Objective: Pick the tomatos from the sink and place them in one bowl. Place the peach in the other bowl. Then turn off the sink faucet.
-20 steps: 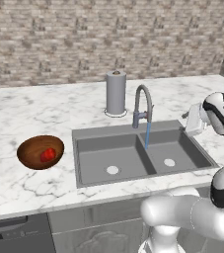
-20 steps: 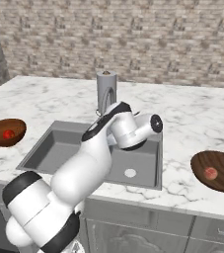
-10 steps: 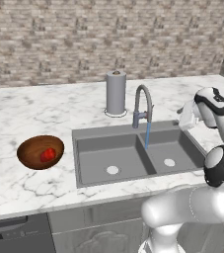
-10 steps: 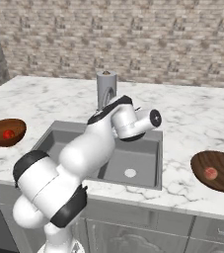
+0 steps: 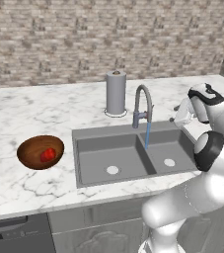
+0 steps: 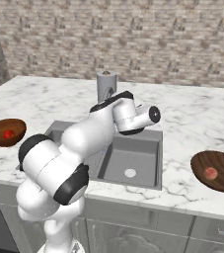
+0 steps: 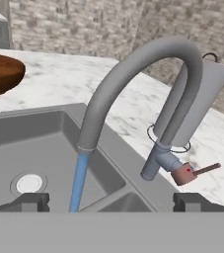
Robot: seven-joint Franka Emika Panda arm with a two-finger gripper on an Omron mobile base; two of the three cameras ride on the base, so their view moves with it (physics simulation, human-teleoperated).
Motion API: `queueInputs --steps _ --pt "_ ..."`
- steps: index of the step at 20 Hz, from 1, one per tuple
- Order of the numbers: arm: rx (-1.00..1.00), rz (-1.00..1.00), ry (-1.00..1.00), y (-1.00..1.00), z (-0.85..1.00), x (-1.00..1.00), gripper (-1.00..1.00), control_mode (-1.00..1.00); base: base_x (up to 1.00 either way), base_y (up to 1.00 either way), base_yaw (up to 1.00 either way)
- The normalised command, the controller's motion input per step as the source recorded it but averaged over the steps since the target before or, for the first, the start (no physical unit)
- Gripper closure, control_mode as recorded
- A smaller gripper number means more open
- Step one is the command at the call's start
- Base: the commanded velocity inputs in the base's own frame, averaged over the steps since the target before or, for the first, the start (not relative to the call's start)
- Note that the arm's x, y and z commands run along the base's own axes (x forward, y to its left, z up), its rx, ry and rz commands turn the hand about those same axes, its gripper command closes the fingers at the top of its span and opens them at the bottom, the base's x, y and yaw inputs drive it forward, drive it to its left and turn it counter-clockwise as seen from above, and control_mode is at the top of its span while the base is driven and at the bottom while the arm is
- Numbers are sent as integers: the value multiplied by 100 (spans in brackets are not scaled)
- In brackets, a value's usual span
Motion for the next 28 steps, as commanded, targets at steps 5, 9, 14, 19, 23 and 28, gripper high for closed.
queueInputs --steps 5,9,14,19,23,28 --pt "0 -1 0 -15 -4 18 -100 -100 0 0 0" --pt "0 0 0 -18 -5 13 -100 -100 0 0 0" --pt "0 0 0 -17 -2 15 -100 -100 0 0 0" --pt "0 0 0 -1 -2 21 -100 -100 0 0 0" --pt "0 0 -1 0 -17 23 -100 -100 0 0 0" --pt "2 0 -4 0 -20 26 -100 -100 0 0 0"
